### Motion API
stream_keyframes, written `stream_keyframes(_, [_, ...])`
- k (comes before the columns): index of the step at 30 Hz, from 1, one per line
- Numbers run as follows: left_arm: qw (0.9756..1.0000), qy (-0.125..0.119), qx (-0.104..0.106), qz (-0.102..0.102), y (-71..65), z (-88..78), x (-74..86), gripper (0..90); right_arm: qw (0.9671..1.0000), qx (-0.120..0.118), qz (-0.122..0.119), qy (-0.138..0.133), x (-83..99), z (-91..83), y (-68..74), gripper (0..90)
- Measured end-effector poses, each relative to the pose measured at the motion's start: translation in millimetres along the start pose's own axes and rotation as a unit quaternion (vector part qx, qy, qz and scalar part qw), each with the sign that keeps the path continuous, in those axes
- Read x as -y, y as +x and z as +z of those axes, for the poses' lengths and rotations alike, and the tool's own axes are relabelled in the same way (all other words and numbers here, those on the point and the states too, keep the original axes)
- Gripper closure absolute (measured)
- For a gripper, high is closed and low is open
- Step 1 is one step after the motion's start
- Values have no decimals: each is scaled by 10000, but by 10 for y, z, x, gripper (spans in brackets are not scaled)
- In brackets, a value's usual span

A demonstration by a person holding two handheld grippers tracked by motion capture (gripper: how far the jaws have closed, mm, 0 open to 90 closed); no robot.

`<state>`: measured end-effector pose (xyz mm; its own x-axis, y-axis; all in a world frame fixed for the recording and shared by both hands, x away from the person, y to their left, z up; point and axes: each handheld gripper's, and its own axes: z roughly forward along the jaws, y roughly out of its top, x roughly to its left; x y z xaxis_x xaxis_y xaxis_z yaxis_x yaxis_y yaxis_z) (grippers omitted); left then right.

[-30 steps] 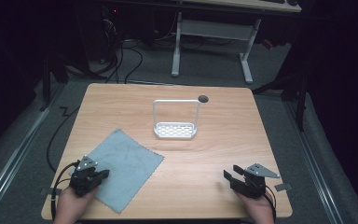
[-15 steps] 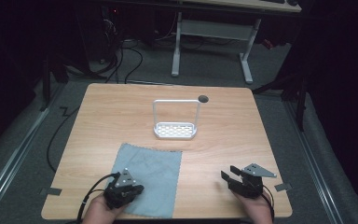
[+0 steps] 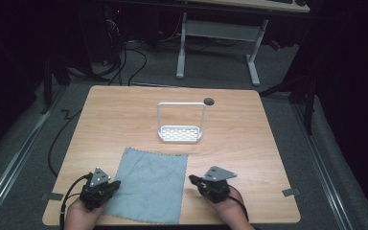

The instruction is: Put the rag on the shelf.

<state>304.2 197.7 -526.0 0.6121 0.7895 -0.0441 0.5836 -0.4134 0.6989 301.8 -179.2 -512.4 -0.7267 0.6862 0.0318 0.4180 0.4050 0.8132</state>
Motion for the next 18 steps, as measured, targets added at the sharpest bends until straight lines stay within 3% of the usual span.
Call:
stream_keyframes(3, [10000, -5, -49, 69, -40, 11, -6, 900, 9981, -396, -344, 331, -81, 247, 185, 900])
stream_keyframes(4, [10000, -5, -49, 69, -40, 11, -6, 900, 9981, -396, -344, 331, -81, 247, 185, 900])
stream_keyframes(6, [9999, -39, -27, 102, -72, 20, -5, 900, 9953, -497, -624, 553, -106, 377, 293, 900])
stream_keyframes(8, [9999, -32, -1, 142, -105, 19, -2, 900, 9932, -524, -728, 746, -103, 447, 329, 900])
stream_keyframes(10, [9999, -49, 41, 159, -131, 18, 4, 900, 9934, -590, -646, 737, -103, 455, 299, 900])
stream_keyframes(14, [9998, -40, 157, 148, -147, 22, 1, 900, 9946, -499, -511, 756, -58, 379, 186, 900])
stream_keyframes(18, [9983, -16, 542, 230, -255, 90, -63, 900, 9960, -381, -357, 731, 22, 264, 79, 900])
